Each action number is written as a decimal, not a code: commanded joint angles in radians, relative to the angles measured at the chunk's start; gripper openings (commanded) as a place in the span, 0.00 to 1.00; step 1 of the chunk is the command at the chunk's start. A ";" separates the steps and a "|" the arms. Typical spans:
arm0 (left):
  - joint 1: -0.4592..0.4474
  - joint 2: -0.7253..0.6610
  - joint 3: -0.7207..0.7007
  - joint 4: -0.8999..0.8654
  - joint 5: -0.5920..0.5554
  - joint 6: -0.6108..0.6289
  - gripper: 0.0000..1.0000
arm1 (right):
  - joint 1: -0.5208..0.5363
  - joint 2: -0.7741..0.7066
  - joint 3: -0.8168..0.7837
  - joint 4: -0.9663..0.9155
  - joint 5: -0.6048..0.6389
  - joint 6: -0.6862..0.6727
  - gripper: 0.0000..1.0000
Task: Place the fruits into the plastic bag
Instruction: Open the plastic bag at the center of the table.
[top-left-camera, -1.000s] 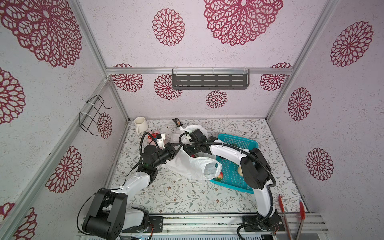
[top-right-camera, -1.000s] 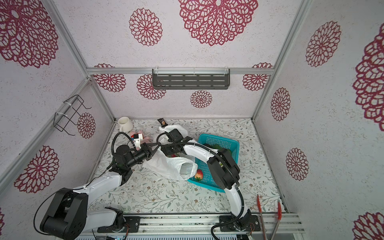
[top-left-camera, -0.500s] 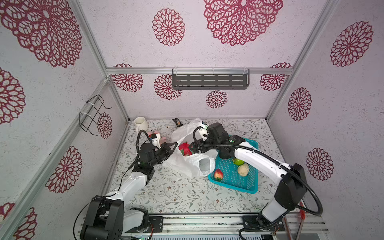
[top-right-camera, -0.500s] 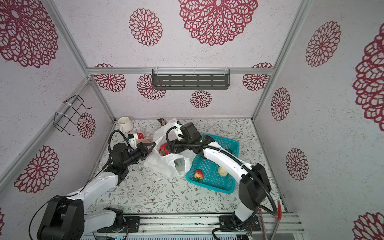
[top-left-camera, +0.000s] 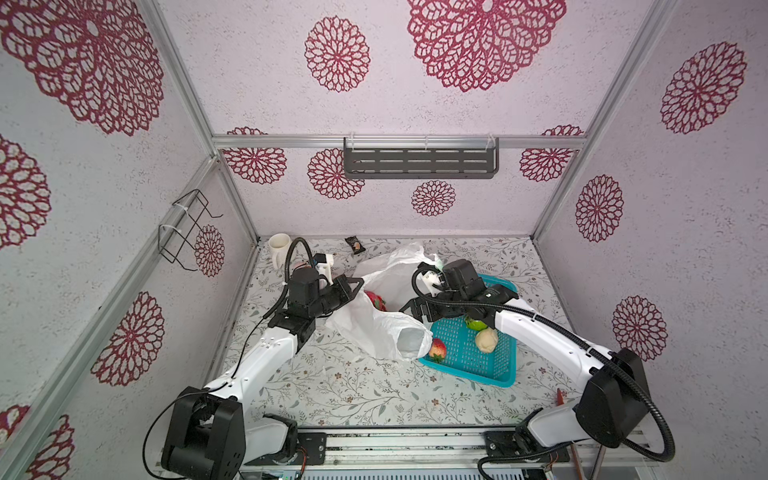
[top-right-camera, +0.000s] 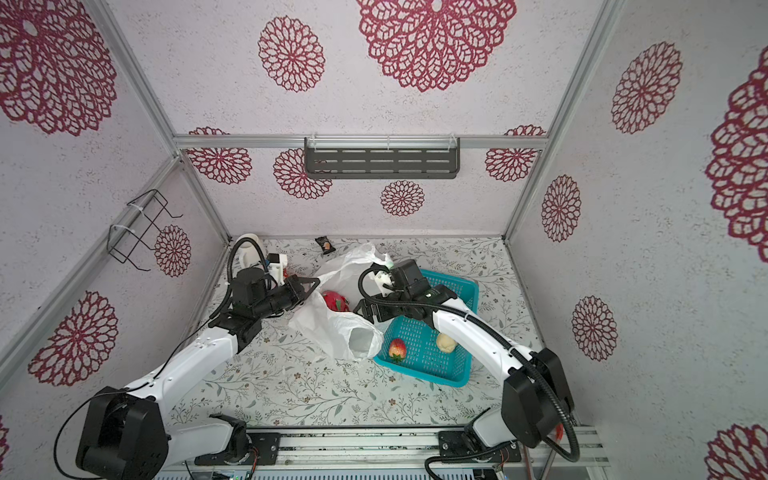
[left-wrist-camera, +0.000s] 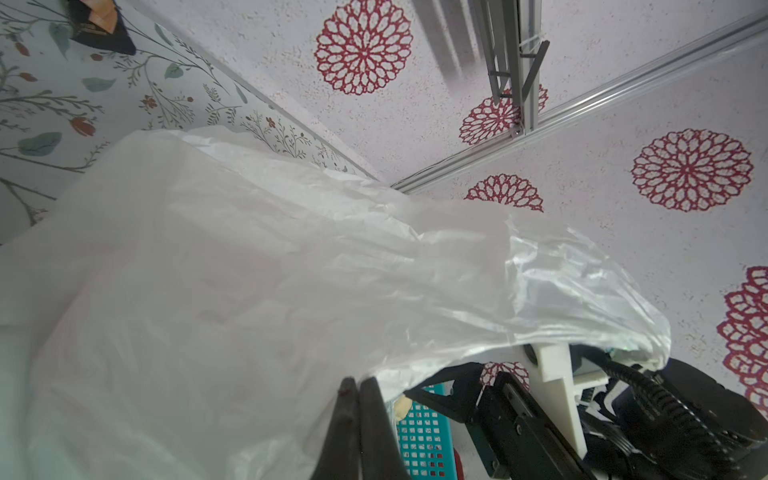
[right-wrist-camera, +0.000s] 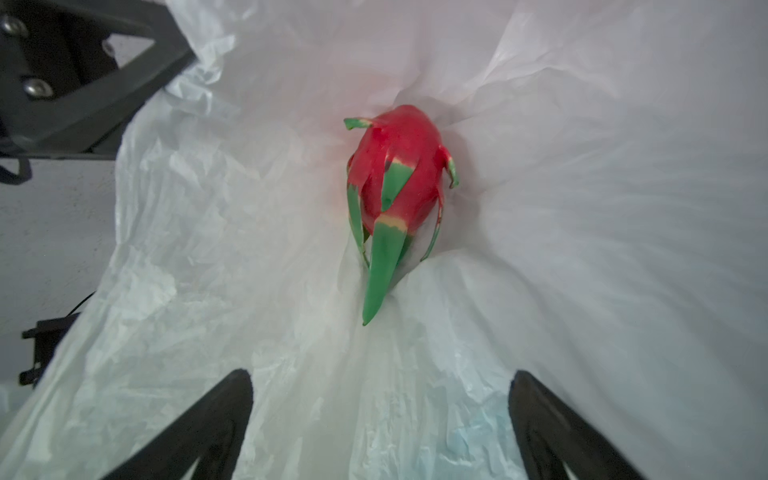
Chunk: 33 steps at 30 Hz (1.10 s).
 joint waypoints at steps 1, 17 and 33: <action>-0.020 0.030 0.029 -0.021 -0.019 0.019 0.00 | 0.019 0.024 0.033 -0.132 -0.106 -0.088 0.99; -0.012 0.155 0.073 0.087 -0.013 -0.099 0.00 | -0.146 -0.268 -0.086 -0.147 0.114 -0.041 0.99; 0.003 0.144 0.058 0.105 0.001 -0.122 0.00 | -0.299 -0.348 -0.207 -0.042 0.185 0.117 0.99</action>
